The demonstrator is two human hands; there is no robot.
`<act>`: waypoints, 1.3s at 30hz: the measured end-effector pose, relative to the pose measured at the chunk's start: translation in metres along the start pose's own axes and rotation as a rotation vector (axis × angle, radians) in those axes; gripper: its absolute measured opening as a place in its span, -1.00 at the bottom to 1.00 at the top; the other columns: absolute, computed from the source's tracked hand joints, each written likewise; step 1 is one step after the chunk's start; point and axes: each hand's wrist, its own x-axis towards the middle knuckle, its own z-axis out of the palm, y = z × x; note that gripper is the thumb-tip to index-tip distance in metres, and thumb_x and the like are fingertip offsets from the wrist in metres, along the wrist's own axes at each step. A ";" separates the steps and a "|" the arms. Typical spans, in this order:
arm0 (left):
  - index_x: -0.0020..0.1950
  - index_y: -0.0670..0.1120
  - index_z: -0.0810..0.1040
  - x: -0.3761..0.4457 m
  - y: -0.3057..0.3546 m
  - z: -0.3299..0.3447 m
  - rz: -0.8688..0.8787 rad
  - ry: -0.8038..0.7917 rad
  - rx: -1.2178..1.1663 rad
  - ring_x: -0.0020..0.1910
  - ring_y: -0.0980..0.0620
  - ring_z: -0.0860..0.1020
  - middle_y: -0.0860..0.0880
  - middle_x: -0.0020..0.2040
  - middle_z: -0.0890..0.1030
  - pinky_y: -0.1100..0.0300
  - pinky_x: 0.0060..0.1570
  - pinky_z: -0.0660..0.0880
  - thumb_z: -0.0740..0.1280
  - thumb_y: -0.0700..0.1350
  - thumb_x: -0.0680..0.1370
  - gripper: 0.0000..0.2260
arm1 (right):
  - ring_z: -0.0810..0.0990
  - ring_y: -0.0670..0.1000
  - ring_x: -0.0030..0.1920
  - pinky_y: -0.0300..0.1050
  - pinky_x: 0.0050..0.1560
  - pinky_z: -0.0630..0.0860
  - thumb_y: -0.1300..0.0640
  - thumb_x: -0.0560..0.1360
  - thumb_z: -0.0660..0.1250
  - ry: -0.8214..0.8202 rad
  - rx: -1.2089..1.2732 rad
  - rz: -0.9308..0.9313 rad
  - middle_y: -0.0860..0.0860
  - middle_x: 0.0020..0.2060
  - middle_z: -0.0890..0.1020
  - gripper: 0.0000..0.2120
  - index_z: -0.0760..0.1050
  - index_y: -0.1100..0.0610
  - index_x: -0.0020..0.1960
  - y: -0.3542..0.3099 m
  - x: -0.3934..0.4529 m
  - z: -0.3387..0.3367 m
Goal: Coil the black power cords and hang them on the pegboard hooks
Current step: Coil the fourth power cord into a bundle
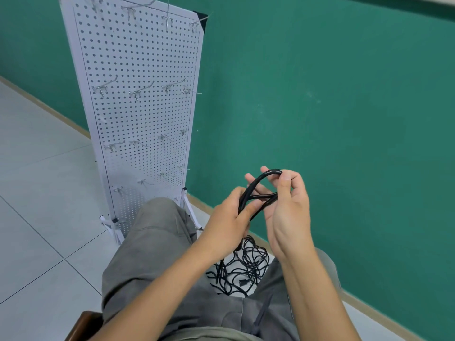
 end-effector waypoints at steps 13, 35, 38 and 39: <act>0.13 -0.22 0.57 -0.003 0.002 -0.010 -0.026 -0.362 -0.289 -0.02 0.10 0.64 0.05 -0.12 0.69 0.14 0.11 0.58 0.23 0.00 0.70 -0.70 | 0.75 0.19 -0.03 0.05 0.00 0.66 0.02 0.76 -0.05 -0.179 -0.208 -0.022 0.16 0.00 0.74 -0.65 0.46 0.15 0.18 -0.011 0.013 -0.014; -0.18 -0.01 0.37 0.015 0.011 -0.083 -0.202 0.003 -1.138 -0.67 0.21 0.14 0.10 -0.51 0.18 0.31 -0.66 0.13 0.17 0.17 0.64 -0.68 | 0.67 0.25 0.10 0.14 0.34 0.50 -0.37 0.59 -0.11 -0.678 -0.228 0.417 0.25 0.08 0.70 -0.20 0.59 0.24 0.23 0.080 -0.017 0.001; -0.21 0.01 0.34 0.018 0.009 -0.104 -0.202 0.126 -1.124 -0.66 0.20 0.12 0.11 -0.51 0.16 0.29 -0.65 0.14 0.07 0.26 0.68 -0.59 | 0.67 0.15 -0.08 0.02 0.17 0.54 -0.18 0.67 0.09 -0.705 -0.382 0.300 0.14 -0.11 0.72 -0.47 0.65 0.21 0.09 0.084 -0.022 -0.003; -0.21 0.01 0.34 0.019 0.009 -0.111 -0.197 0.168 -1.106 -0.65 0.19 0.12 0.11 -0.51 0.16 0.29 -0.64 0.15 0.06 0.26 0.69 -0.58 | 0.64 0.09 -0.14 -0.05 0.10 0.54 -0.07 0.68 0.19 -0.701 -0.410 0.266 0.10 -0.16 0.70 -0.59 0.64 0.22 0.05 0.084 -0.023 -0.006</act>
